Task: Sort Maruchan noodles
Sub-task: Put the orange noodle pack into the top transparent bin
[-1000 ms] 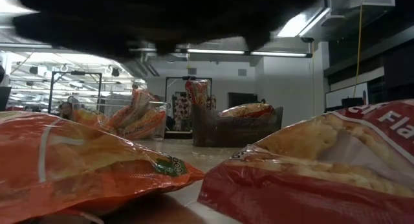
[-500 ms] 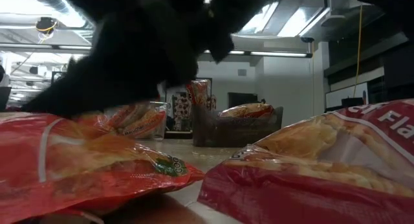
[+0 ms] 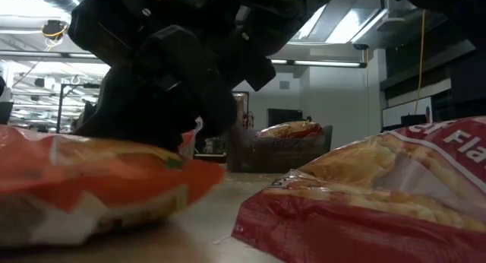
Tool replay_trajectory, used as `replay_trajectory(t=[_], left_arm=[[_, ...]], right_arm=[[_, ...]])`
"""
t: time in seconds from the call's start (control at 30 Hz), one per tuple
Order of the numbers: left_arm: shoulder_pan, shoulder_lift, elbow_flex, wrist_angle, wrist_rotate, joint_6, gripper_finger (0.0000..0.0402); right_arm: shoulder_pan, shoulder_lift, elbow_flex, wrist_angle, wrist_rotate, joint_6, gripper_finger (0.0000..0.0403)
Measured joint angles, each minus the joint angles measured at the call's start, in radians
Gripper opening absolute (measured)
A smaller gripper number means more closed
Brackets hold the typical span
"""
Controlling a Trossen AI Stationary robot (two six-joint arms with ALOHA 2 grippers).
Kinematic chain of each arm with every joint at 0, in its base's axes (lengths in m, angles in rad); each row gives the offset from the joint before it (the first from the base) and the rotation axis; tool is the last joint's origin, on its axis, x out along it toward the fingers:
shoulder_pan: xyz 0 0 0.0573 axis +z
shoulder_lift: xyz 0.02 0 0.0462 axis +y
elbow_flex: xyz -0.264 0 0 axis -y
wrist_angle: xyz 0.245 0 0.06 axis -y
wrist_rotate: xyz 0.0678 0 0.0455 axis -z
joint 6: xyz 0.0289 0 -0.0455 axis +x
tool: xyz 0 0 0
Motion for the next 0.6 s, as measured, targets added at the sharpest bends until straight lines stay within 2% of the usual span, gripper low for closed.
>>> replay_trajectory(t=[0.13, 0.2, 0.33, 0.47, 0.6], left_arm=[[0.0, 0.0, 0.0, -0.008, -0.023, 0.0, 0.0159], [0.0, 0.0, 0.0, -0.01, -0.025, 0.0, 0.0159], [0.0, 0.0, 0.0, -0.01, -0.026, 0.0, 0.0159], [0.0, 0.0, 0.0, -0.01, -0.034, -0.001, 0.0159], [0.0, 0.0, 0.0, -0.009, -0.11, -0.003, 0.0159]], right_arm=[[0.0, 0.0, -0.001, -0.002, 0.027, -0.003, 0.009], [-0.001, -0.004, -0.002, -0.004, 0.032, -0.008, 0.0044], [-0.011, -0.027, -0.007, -0.018, 0.053, -0.009, 0.0042], [-0.037, -0.081, -0.012, -0.085, 0.123, -0.018, 0.0044], [-0.067, -0.17, -0.01, -0.15, 0.169, -0.064, 0.0036]])
